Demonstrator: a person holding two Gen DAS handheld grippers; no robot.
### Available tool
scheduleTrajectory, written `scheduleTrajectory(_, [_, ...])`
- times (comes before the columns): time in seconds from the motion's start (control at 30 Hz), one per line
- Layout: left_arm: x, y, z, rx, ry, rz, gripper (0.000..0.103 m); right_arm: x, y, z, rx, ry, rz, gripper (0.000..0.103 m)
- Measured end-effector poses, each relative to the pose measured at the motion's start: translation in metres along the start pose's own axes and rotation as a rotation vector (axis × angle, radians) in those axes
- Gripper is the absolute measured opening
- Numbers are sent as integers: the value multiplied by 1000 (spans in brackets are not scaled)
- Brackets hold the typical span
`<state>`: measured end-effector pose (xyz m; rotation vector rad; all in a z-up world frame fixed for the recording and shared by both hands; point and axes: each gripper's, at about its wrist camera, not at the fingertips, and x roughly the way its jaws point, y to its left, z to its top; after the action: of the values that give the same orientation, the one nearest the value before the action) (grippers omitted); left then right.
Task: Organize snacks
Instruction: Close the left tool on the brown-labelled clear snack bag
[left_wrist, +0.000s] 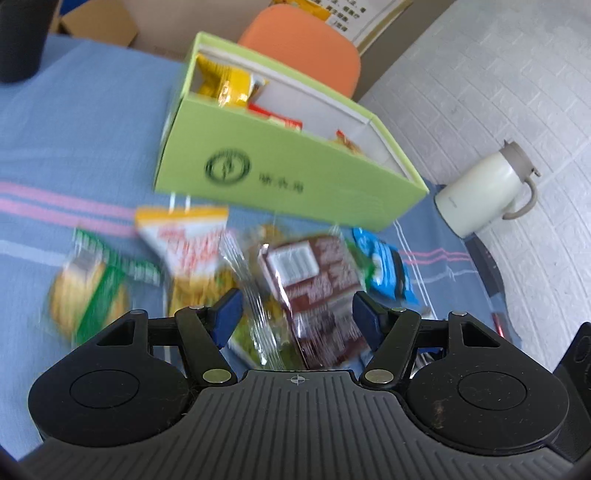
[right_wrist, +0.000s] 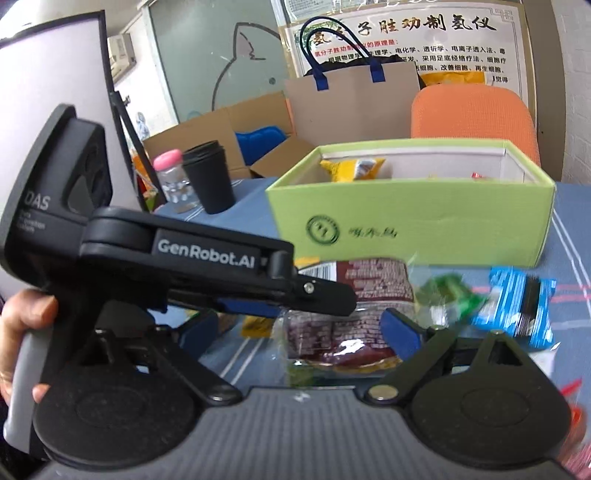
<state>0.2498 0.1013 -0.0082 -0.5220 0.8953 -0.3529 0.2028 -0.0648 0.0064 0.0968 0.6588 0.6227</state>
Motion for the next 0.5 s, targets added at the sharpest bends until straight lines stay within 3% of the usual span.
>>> scheduleTrajectory(0.1, [-4, 2, -20, -42, 41, -73, 46, -8, 7, -12, -5, 27, -7, 93])
scheduleTrajectory(0.2, [-13, 1, -31, -29, 13, -11, 48, -25, 6, -15, -6, -1, -10, 93])
scheduleTrajectory(0.27, [-20, 6, -31, -44, -21, 18, 50, -26, 2, -11, -39, -6, -67, 93])
scheduleTrajectory(0.37, [-27, 11, -29, -88, -38, -10, 53, -23, -7, -3, -32, 2, 10, 93])
scheduleTrajectory(0.5, [-31, 11, -22, -87, -59, -8, 59, -25, -5, 2, -77, -18, 7, 93])
